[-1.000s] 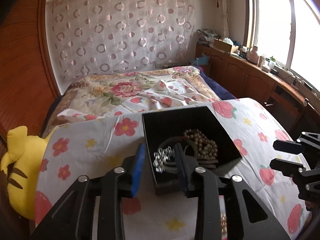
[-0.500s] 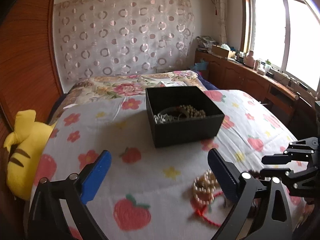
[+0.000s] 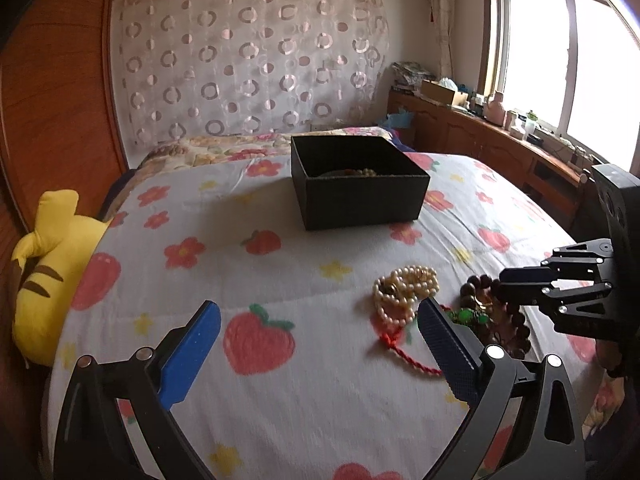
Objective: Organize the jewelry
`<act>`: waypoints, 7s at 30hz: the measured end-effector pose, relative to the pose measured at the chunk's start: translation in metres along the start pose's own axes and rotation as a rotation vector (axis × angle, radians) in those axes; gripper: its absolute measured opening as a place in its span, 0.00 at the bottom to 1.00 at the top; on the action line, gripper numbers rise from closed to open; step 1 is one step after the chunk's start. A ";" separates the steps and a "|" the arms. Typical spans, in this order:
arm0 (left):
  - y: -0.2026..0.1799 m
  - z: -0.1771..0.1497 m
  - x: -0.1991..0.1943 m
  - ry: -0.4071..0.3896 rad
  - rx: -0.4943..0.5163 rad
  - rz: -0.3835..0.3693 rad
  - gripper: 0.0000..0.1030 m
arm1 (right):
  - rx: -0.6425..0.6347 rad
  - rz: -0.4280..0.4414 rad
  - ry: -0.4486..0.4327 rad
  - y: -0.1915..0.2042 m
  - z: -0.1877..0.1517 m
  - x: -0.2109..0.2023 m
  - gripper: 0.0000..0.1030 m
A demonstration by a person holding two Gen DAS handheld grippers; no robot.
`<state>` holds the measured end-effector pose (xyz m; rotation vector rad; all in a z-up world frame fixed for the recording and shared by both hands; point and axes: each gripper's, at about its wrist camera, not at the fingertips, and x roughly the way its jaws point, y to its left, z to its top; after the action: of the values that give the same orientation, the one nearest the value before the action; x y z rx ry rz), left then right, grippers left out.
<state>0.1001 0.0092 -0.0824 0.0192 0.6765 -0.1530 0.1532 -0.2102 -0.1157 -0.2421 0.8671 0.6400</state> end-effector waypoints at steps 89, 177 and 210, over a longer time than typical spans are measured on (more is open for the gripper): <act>-0.030 0.031 -0.047 -0.038 0.075 -0.163 0.05 | -0.028 -0.068 -0.337 0.015 0.012 -0.088 0.14; 0.001 0.165 0.110 0.016 0.038 0.008 0.06 | 0.020 -0.020 -0.249 -0.032 0.118 -0.008 0.16; 0.000 0.031 0.030 0.029 0.052 -0.039 0.73 | -0.029 0.057 -0.055 0.011 -0.008 -0.013 0.16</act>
<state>0.1426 0.0028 -0.0766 0.0578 0.7019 -0.2085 0.1352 -0.2112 -0.1102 -0.2249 0.8143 0.7097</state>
